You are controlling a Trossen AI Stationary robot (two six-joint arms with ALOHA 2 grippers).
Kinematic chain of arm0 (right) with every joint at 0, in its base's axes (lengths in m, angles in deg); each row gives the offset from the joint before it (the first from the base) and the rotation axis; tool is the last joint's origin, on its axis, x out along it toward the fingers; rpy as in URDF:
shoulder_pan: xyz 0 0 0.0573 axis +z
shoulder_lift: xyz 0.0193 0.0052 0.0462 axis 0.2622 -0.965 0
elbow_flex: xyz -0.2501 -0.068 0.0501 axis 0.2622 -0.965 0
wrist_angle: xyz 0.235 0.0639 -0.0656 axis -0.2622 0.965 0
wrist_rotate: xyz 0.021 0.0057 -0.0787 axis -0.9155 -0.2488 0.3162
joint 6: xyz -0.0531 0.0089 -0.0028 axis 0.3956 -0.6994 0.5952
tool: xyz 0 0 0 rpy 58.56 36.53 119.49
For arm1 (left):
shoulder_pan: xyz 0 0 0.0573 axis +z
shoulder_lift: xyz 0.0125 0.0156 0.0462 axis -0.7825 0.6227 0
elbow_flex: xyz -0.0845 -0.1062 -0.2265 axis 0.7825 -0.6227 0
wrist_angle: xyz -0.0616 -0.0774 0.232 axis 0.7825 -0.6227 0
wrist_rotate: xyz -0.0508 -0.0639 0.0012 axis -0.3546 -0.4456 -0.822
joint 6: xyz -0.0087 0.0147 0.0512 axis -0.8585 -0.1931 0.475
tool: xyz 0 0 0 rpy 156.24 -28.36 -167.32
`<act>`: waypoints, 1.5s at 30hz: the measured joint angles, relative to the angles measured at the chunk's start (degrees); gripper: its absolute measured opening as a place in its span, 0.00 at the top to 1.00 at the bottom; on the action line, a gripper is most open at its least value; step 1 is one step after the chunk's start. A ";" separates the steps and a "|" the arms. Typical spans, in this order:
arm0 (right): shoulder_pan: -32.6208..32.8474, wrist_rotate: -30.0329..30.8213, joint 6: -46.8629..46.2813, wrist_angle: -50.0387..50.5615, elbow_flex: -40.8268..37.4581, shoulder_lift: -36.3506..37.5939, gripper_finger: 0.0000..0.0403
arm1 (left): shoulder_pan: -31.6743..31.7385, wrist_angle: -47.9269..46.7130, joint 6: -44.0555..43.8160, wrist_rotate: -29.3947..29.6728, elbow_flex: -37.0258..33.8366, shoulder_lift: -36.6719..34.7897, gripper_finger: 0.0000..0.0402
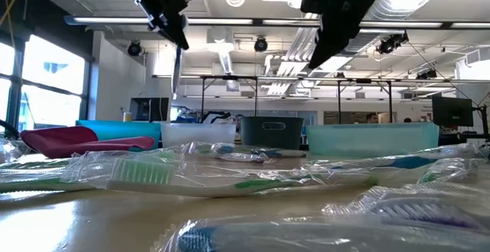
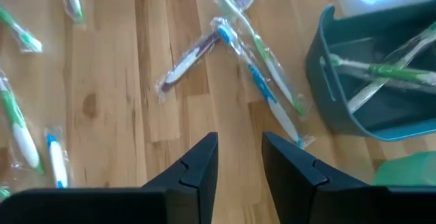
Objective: Pick & Place Toothbrushes
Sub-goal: Put the blue toothbrush into the blue bin
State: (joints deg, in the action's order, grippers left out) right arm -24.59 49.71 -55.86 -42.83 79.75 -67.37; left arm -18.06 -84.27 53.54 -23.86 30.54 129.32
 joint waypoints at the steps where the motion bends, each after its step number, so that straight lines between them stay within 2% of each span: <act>1: 0.00 -0.02 0.00 -0.03 0.00 -0.50 0.74 | 0.72 -0.69 0.14 -0.20 -0.01 -0.31 0.95; 6: 0.00 -0.08 -0.07 0.00 0.00 -1.74 0.75 | 6.16 -7.86 -0.18 -0.18 -0.15 -0.39 0.97; 9: 0.00 -0.08 -0.61 -0.09 0.00 -1.75 0.75 | 10.20 -11.93 -0.31 -2.51 -0.21 -0.41 0.98; 22: 0.00 -0.17 -0.59 -0.13 0.00 -1.75 0.75 | 27.89 -6.93 -3.52 -4.52 -11.49 -2.59 0.97; 30: 0.00 -0.18 -0.54 -0.92 0.00 -1.74 0.75 | 28.07 -3.21 -7.06 -6.30 -13.78 -2.34 0.96; 40: 0.00 -0.20 -0.48 -1.92 0.00 -1.73 0.75 | 28.07 -4.41 -17.77 -6.32 -13.71 -2.35 0.96; 45: 0.00 -0.20 -0.48 -1.90 0.00 -1.73 0.75 | 28.04 -4.70 -20.40 -5.79 -13.71 -1.40 0.96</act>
State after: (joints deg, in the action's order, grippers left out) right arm -24.59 49.51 -56.34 -44.73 79.75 -69.10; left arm 9.98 -88.97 33.13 -29.65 16.83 127.93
